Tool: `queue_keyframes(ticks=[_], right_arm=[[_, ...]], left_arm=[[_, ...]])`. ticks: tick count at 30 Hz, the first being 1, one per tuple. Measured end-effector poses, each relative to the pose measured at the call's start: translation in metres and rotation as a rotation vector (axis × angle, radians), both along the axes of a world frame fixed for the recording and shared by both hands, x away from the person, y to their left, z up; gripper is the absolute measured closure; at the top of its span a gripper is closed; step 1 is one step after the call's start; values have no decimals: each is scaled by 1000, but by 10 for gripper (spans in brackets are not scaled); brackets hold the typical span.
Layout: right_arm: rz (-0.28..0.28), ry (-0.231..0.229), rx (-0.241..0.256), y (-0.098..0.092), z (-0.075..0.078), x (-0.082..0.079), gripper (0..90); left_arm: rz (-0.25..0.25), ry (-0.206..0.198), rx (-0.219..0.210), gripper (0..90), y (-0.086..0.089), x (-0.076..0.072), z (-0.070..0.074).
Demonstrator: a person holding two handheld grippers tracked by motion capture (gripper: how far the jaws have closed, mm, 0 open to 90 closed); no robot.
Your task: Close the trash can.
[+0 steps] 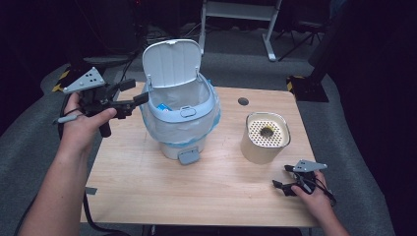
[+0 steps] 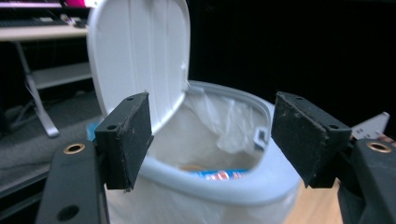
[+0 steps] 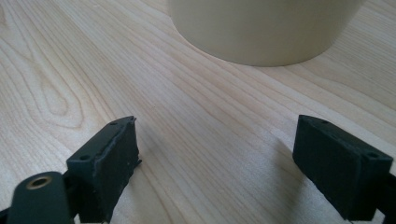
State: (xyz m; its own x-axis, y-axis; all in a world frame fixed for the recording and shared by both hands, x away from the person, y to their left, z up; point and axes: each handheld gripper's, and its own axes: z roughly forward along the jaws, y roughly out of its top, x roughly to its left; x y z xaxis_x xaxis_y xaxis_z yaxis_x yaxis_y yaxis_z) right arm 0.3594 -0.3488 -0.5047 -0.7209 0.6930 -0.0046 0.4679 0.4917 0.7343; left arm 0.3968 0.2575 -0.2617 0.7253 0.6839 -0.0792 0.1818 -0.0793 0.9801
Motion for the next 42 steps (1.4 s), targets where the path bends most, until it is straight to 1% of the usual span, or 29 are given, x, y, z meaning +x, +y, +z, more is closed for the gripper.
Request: queue_keyframes(ticks=[2,4,6,7,8,9,10,11,12,13,14,15,16,17,18,19,21,23,24,26,28,29,30,32,36,38,40,42], right_arm=[[0,0,0,0,0,0,141],[0,0,0,0,0,0,140],[0,0,0,0,0,0,140],[0,0,0,0,0,0,140],[0,0,0,0,0,0,140],[0,0,0,0,0,0,140],[0,0,0,0,0,0,140],[0,0,0,0,0,0,140],[0,0,0,0,0,0,140],[0,0,0,0,0,0,140],[0,0,0,0,0,0,140],[0,0,0,0,0,0,140],[0,0,0,0,0,0,140],[0,0,0,0,0,0,140],[0,0,0,0,0,0,140],[0,1,0,0,0,0,140],[0,0,0,0,0,0,140],[0,0,0,0,0,0,140],[0,0,0,0,0,0,140],[0,0,0,0,0,0,140],[0,0,0,0,0,0,140],[0,0,0,0,0,0,140],[0,0,0,0,0,0,140],[0,1,0,0,0,0,140],[1,0,0,0,0,0,140],[1,1,1,0,0,0,141],[1,1,1,0,0,0,141],[1,0,1,0,0,0,140]], left_arm=[[4,-4,0,295,-1,2,3],[13,-12,13,301,-4,8,10],[13,-10,17,306,-5,9,12],[21,-10,26,306,-7,12,16],[21,-10,26,306,-7,12,16],[30,-10,30,306,-9,16,20],[30,-10,30,306,-9,16,20],[43,-10,34,306,-10,21,24],[43,-10,34,306,-10,21,24],[55,-10,39,306,-10,26,27],[55,-10,39,307,-10,26,27],[71,-10,50,306,-10,31,30],[71,-10,50,307,-10,31,30],[94,-12,61,307,-10,36,32],[94,-12,61,306,-10,36,32],[106,-10,65,306,-10,38,33],[133,-4,61,303,-10,47,35],[147,-1,60,298,-10,53,35],[147,-1,60,296,-10,53,35],[157,7,66,295,-12,59,34],[156,9,71,293,-13,62,34],[150,17,78,290,-16,66,33],[150,17,78,288,-16,66,33],[135,25,77,285,-19,71,32],[133,30,80,284,-21,75,31],[123,30,82,288,-22,76,31],[89,30,68,298,-24,78,30],[81,35,67,301,-24,78,30]])
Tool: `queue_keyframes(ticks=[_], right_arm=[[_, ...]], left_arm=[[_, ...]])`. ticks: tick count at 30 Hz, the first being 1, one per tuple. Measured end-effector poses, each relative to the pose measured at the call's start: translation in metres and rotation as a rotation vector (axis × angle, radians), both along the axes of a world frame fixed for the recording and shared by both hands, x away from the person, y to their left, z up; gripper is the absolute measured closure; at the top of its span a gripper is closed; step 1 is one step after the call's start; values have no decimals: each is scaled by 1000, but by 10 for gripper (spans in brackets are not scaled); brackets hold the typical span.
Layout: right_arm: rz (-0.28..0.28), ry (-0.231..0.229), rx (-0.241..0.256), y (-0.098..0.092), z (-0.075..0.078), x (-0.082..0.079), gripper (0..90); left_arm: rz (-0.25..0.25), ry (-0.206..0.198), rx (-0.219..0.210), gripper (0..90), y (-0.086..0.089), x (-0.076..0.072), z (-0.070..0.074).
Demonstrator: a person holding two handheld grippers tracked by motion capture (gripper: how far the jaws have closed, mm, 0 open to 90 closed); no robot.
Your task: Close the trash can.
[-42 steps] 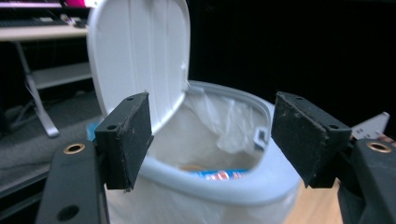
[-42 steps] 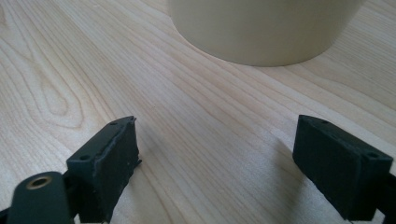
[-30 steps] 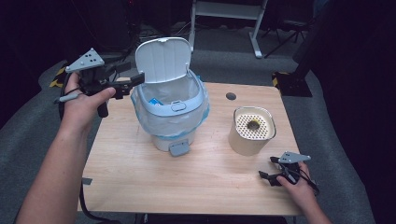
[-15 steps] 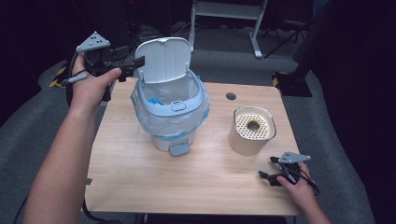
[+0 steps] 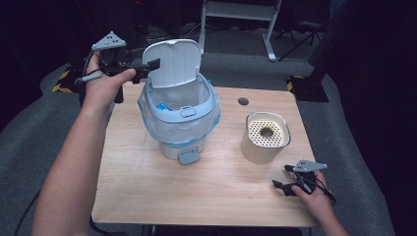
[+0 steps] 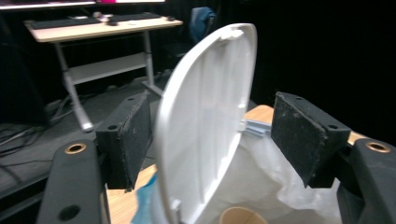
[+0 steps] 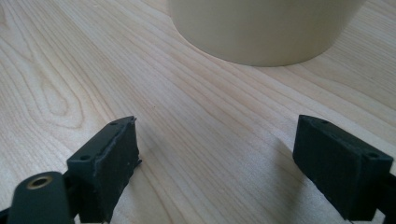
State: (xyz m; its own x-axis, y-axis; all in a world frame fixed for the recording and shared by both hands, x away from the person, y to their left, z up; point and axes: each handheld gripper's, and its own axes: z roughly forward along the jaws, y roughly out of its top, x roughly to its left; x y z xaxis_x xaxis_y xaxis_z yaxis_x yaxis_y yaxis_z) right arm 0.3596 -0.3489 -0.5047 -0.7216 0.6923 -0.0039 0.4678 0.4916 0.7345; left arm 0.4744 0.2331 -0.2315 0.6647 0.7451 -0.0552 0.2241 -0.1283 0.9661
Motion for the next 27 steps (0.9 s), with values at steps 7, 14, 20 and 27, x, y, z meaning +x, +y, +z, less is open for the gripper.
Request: queue_keyframes(ticks=[7,14,20,27], right_arm=[[0,0,0,0,0,0,140],[0,0,0,0,0,0,141],[0,0,0,0,0,0,141],[0,0,0,0,0,0,140]], left_arm=[[-27,18,8,288,-2,-7,2],[-74,38,65,283,-13,-29,5],[-103,63,110,294,-24,-44,-1],[-187,111,96,319,-48,-49,-18]])
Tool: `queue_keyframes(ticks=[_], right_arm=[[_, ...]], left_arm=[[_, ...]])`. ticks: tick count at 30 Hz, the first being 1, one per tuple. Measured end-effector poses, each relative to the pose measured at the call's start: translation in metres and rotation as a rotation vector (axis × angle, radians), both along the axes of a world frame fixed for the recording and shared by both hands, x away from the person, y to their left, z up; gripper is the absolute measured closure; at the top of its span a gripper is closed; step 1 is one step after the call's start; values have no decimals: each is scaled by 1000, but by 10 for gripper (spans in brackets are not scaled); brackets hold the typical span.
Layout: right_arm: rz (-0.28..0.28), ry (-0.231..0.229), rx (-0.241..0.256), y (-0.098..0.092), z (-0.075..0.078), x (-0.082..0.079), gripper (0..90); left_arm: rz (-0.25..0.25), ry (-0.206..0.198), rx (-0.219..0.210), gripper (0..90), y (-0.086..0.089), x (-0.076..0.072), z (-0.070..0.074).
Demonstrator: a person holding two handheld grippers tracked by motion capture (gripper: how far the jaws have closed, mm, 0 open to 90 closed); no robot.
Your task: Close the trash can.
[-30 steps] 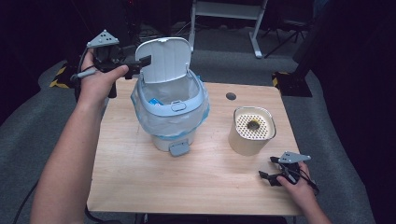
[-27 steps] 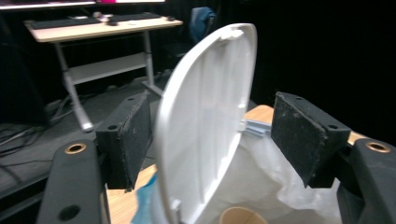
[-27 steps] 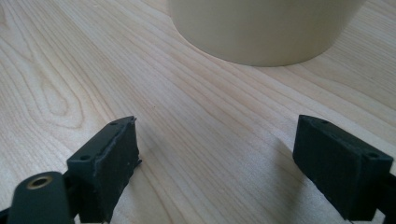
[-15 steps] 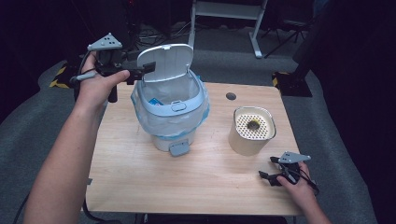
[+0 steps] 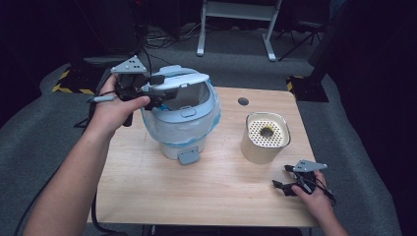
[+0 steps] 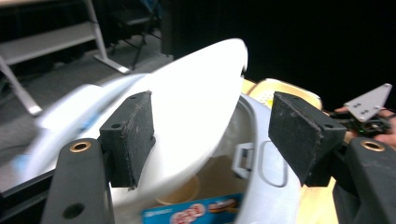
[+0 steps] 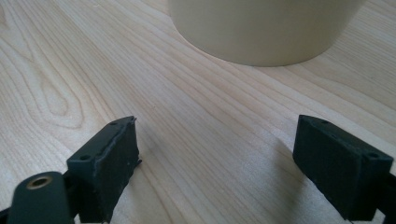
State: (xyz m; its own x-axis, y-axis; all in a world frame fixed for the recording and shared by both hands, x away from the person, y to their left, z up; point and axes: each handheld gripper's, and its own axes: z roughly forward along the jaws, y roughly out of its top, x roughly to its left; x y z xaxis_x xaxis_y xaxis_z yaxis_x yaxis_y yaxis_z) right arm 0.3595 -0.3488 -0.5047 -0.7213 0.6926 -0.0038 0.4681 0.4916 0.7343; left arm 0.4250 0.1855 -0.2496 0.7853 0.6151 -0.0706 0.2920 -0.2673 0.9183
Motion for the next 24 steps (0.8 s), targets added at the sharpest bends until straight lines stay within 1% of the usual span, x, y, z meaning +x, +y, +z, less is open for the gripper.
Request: queue_keyframes(ticks=[1,3,4,5,6,7,8,10,12,13,14,15,16,17,19,22,24], right_arm=[[0,0,0,0,0,0,140],[0,0,0,0,0,0,140],[0,0,0,0,0,0,141],[0,0,0,0,0,0,141],[0,0,0,0,0,0,141],[0,0,0,0,0,0,140],[0,0,0,0,0,0,140],[0,0,0,0,0,0,140],[0,0,0,0,0,0,141],[0,0,0,0,0,0,141],[0,0,0,0,0,0,140],[0,0,0,0,0,0,141],[0,0,0,0,0,0,141],[0,0,0,0,0,0,141],[0,0,0,0,0,0,140],[0,0,0,0,0,0,140],[0,0,0,0,0,0,140]], left_arm=[[0,0,0,322,0,0,0],[-23,24,1,324,-9,0,-4],[-38,43,10,329,-16,0,-8],[-38,43,10,332,-16,0,-8],[-43,63,6,339,-21,1,-11],[-41,76,11,349,-23,2,-12],[-41,76,11,360,-23,2,-12],[-15,84,32,374,-27,5,-15],[-10,84,39,381,-28,6,-16],[10,81,53,389,-29,8,-17],[10,81,53,396,-29,8,-17],[23,76,62,403,-30,8,-18],[36,73,85,405,-30,10,-19],[36,73,85,410,-30,10,-19],[56,63,104,417,-31,12,-20],[84,33,140,421,-32,15,-22],[87,30,139,422,-32,15,-22]])
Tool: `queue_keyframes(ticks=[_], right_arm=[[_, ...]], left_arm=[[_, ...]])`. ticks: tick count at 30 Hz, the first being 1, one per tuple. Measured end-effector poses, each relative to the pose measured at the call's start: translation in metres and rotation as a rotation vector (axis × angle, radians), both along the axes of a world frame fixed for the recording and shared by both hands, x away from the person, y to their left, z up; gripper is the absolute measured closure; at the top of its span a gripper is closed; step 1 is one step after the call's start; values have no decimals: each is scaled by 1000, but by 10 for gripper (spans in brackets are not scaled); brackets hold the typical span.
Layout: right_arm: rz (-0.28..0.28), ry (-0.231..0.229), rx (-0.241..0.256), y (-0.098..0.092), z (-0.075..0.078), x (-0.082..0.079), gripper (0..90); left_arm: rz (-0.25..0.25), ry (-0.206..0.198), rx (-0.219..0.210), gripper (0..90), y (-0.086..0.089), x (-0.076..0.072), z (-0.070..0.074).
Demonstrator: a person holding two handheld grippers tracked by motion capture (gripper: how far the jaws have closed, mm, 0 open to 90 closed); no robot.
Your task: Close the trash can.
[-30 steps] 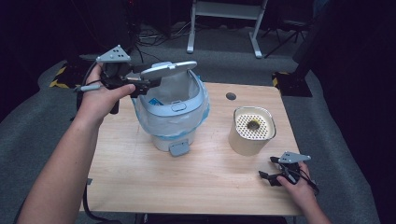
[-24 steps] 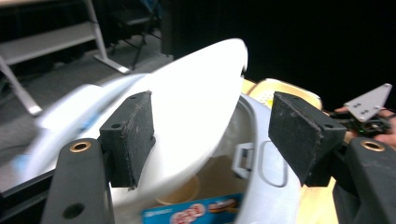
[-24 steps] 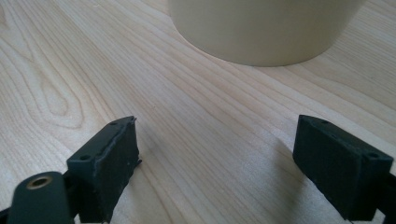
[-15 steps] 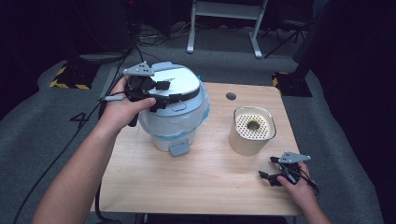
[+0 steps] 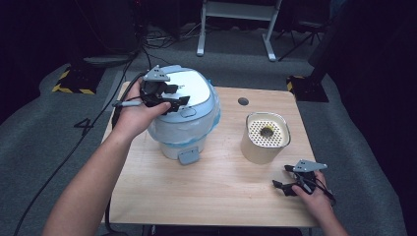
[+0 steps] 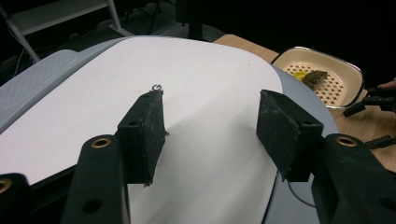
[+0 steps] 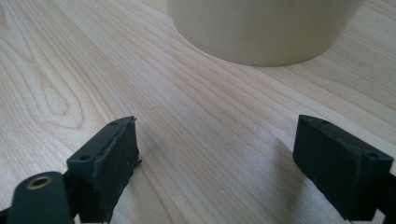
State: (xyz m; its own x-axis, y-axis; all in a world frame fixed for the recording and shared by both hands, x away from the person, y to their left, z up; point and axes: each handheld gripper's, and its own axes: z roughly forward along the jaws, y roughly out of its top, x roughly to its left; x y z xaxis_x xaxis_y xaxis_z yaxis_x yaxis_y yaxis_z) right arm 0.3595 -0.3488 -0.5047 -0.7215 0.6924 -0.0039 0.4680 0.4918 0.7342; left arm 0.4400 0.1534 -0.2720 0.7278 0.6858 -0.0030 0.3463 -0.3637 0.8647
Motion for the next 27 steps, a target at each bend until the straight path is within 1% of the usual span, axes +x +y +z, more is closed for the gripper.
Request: queue_keyframes(ticks=[1,2,3,4,5,7,9,10,11,12,15,16,18,19,20,21,22,23,24,25,26,27], right_arm=[[0,0,0,0,0,0,140],[0,0,0,0,0,0,140],[0,0,0,0,0,0,140],[0,0,0,0,0,0,141],[0,0,0,0,0,0,140],[0,0,0,0,0,0,140],[0,0,0,0,0,0,141],[0,0,0,0,0,0,140],[0,0,0,0,0,0,140],[0,-1,0,0,0,0,140],[-1,-1,0,0,0,0,139],[0,0,-1,0,0,0,139],[0,0,0,0,0,0,139],[0,0,0,0,0,0,139],[0,0,0,0,0,0,139],[0,0,-1,0,0,0,139],[0,0,0,0,0,0,139],[0,0,0,0,0,0,139],[0,0,0,0,0,0,139],[0,0,0,0,0,0,139],[0,0,0,0,0,0,139],[0,0,0,0,0,0,139]], left_arm=[[0,0,0,423,0,0,0],[-5,-14,-8,424,-1,0,-2],[-5,-14,-8,425,-1,0,-2],[-6,-28,-17,426,-2,0,-4],[-6,-28,-17,430,-2,0,-4],[-2,-43,-17,433,-2,-1,-6],[0,-46,-25,436,-2,-1,-7],[15,-53,-32,436,-3,-3,-8],[15,-53,-32,439,-3,-3,-8],[35,-66,2,485,-5,-5,-10],[39,-71,-1,484,-5,-6,-10],[28,-69,-14,484,-2,-5,-11],[30,-62,-11,486,-1,-6,-9],[33,-49,-13,455,0,-8,-8],[11,-51,-69,338,3,-14,-5],[11,-51,-69,332,3,-14,-5],[-15,-61,-102,323,6,-23,-1],[-15,-61,-102,309,6,-23,-1],[-20,-77,-70,306,7,-34,2],[-20,-77,-70,306,7,-34,2],[-36,-81,-65,305,7,-45,2],[-36,-81,-65,304,7,-45,2]])
